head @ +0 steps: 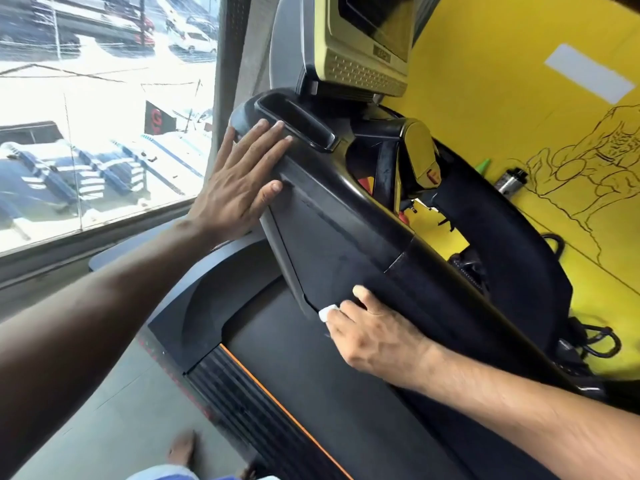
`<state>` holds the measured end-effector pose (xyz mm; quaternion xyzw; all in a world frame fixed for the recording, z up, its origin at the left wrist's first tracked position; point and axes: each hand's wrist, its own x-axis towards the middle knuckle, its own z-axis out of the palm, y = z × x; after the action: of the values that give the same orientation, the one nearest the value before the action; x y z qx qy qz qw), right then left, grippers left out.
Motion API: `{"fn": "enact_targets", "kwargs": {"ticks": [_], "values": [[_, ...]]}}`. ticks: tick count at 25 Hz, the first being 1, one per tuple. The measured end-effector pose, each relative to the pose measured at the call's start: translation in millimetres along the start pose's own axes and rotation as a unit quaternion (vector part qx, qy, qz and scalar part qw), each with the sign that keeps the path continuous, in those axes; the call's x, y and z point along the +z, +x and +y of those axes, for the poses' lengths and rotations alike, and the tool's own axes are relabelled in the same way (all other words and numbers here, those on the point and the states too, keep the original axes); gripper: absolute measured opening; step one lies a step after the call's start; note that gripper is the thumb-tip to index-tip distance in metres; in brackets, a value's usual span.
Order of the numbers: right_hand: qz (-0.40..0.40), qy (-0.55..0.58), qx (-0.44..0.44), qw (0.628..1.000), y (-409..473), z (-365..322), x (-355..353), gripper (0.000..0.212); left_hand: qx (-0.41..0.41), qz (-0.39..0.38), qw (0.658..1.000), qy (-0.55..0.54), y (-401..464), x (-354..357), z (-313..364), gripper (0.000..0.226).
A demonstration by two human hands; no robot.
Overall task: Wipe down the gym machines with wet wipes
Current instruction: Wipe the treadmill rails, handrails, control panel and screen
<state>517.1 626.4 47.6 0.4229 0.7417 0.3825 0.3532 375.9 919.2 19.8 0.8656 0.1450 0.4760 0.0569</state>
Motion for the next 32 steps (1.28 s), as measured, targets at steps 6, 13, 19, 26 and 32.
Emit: {"fn": "enact_targets", "kwargs": {"ticks": [6,13,19,26,32], "values": [[0.043,-0.037,0.075,0.996,54.3,66.3,-23.1,0.056,-0.043,0.023,0.998,-0.037,-22.5,3.5,-13.3,0.068],[-0.192,0.049,0.021,0.980,-18.4,7.0,-23.0,0.086,-0.118,-0.079,0.983,-0.118,-122.7,70.4,32.1,0.076],[-0.048,-0.074,0.053,0.995,95.3,67.9,-35.2,0.071,-0.133,-0.065,0.978,-0.146,-122.6,71.3,46.9,0.101],[-0.026,-0.043,0.054,0.997,172.4,116.9,-40.3,0.073,-0.142,-0.112,0.976,-0.119,-124.9,61.3,50.4,0.103],[-0.103,-0.017,0.037,0.994,24.8,62.1,-25.2,0.088,-0.141,-0.120,0.973,-0.136,-127.8,61.0,51.4,0.101]]}}
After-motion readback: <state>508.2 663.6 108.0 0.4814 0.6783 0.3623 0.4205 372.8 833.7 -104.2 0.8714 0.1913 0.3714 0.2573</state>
